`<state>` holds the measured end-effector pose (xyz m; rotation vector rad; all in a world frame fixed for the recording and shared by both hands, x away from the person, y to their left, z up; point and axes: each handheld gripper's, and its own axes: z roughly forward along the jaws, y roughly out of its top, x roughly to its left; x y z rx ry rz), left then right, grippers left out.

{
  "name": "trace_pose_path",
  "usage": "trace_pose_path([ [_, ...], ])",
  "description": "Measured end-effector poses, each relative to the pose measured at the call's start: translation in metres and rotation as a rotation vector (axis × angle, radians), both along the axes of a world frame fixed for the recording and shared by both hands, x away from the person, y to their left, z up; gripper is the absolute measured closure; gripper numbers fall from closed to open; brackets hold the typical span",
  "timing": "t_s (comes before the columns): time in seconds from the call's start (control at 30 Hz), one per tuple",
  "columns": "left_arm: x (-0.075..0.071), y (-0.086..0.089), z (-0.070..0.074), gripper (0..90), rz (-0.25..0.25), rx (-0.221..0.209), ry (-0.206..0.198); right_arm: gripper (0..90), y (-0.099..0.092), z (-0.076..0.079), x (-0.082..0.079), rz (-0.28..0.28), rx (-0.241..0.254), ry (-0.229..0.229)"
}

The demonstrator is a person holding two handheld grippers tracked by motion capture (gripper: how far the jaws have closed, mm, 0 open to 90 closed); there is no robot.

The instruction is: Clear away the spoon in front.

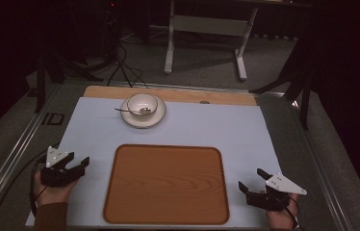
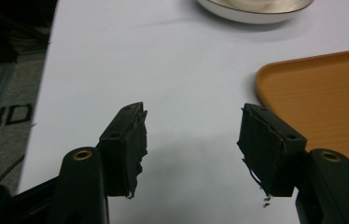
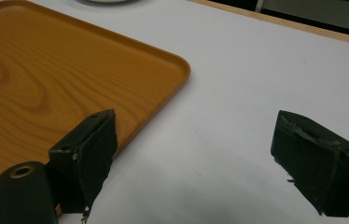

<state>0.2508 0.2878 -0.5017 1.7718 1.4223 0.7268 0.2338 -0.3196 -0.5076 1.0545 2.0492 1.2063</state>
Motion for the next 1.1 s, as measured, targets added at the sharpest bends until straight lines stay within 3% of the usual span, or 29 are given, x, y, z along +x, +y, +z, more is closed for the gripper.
trace_pose_path([
  [0.47, 0.026, -0.032, 0.020, 41.9, -0.080, 0.033, -0.022, 14.4, 0.004, -0.001, 0.000, 0.016, -0.009, -0.009],
  [0.7, 0.050, -0.045, 0.039, 42.9, -0.093, 0.053, -0.046, 14.4, 0.002, -0.001, 0.000, 0.012, -0.007, -0.017],
  [1.1, 0.073, -0.053, 0.056, 46.3, -0.095, 0.048, -0.065, 14.4, 0.002, -0.001, -0.001, 0.014, -0.003, -0.023],
])
